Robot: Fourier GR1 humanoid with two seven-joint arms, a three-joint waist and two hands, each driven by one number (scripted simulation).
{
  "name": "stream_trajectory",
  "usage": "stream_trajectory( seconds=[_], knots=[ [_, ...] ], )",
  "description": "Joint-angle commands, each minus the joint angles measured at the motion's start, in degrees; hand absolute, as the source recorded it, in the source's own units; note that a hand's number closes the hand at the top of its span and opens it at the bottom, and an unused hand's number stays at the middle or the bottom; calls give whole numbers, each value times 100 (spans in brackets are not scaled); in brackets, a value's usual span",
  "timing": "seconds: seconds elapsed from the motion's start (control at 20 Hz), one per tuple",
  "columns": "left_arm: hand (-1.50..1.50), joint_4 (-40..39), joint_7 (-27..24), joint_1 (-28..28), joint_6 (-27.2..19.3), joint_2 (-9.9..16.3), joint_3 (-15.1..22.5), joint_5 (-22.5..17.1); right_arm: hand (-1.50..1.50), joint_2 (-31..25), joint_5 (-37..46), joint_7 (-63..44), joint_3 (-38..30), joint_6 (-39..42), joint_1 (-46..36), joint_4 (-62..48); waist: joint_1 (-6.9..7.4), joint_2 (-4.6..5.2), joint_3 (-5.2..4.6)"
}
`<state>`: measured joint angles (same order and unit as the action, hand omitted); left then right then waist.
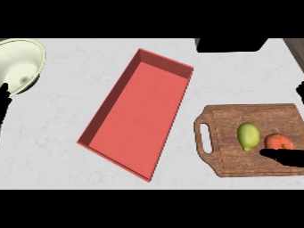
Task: Pick the lemon from the cutting board and place it in the cardboard box
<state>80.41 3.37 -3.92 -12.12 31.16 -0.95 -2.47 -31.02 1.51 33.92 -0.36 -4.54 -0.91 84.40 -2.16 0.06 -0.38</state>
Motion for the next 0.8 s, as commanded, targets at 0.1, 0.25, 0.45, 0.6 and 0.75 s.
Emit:
stream_trajectory(
  seconds=[0.1, 0.25, 0.45, 0.6, 0.75],
  knots=[
    [0, -277, -177, 201, -206, -111, 150, 371, -150, 392, -58, 3168, -341, 13, 617, -1185, 174, 31, 74],
    [0, -427, -75, -10, -232, -123, 91, 403, -150, 217, 280, 4387, -496, -39, 698, -1920, 178, 22, 62],
    [0, -344, 46, -29, -88, -69, 98, 377, -150, -339, 926, 3659, -940, -867, 407, -1895, 212, 5, 46],
    [0, -279, 170, -54, -132, -119, 136, 419, -150, -648, 1783, 2732, -797, -1372, 445, -1690, 237, -1, 33],
    [0, -552, -34, -109, -115, -150, 43, 468, -150, -599, 2377, 2074, -496, -1516, 646, -1299, 210, -2, 29]
  ],
)
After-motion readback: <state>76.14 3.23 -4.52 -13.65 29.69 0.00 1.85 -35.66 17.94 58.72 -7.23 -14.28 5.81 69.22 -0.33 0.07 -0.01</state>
